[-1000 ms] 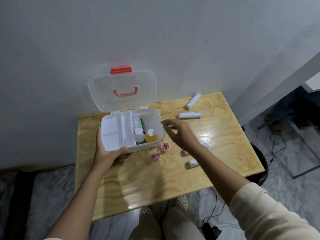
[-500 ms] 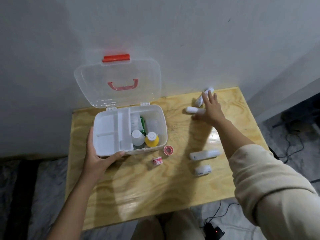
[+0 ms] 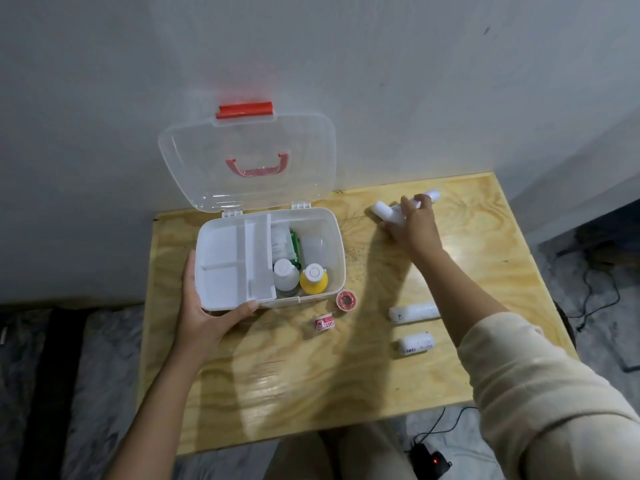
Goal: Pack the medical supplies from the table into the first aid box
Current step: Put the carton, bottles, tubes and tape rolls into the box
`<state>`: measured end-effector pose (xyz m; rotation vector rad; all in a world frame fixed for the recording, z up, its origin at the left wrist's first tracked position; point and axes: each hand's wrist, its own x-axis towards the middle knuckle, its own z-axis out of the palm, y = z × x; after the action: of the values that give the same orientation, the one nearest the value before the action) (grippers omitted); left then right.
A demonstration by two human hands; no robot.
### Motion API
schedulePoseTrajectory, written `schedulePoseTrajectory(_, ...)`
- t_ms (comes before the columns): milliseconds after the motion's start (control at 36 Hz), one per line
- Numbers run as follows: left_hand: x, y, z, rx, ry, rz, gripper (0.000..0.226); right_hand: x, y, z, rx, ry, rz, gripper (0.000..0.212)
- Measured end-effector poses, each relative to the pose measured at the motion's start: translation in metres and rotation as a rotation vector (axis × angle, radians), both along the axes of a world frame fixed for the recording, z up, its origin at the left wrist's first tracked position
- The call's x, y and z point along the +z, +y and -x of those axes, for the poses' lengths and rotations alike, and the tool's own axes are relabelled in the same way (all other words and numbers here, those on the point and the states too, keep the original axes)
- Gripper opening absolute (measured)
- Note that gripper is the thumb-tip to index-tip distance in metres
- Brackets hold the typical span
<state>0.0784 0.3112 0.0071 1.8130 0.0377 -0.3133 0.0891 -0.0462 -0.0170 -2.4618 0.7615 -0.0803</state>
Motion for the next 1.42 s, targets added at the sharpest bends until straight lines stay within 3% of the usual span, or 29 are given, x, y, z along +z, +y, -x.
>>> schedulePoseTrajectory(194,0.004,0.0,0.001,-0.004,0.017,-0.015,0.117,0.0,0.041,0.014,0.061,-0.057,-0.062,0.046)
schedulePoseTrajectory(361,0.002,0.0,0.001,-0.023,-0.006,-0.024,0.117,0.005,0.02,0.022,0.241,0.051,0.235,0.051)
schedulePoseTrajectory(556,0.0,0.0,0.0,-0.015,-0.007,-0.004,0.118,0.011,0.005,0.019,0.32,0.118,0.114,0.055)
schedulePoseTrajectory(639,0.002,0.0,0.001,-0.023,-0.001,0.013,0.126,0.011,0.012,0.017,0.344,0.161,0.141,0.058)
schedulePoseTrajectory(750,0.005,-0.001,0.001,-0.01,0.003,0.016,0.12,0.011,0.024,0.014,0.372,0.157,0.162,0.064)
schedulePoseTrajectory(1028,-0.002,0.001,-0.001,-0.007,-0.004,0.043,0.117,0.008,0.042,0.015,0.332,0.137,0.225,0.042)
schedulePoseTrajectory(1167,-0.003,0.001,-0.001,-0.042,-0.018,0.038,0.117,0.014,0.047,0.024,0.229,0.054,0.009,0.035)
schedulePoseTrajectory(1278,-0.001,0.003,0.0,-0.064,-0.022,0.06,0.126,0.049,0.059,0.03,0.046,-0.187,-0.252,0.039)
schedulePoseTrajectory(1417,0.002,0.005,-0.001,-0.077,-0.029,0.085,0.124,0.101,0.082,0.04,0.022,-0.499,-0.535,0.039)
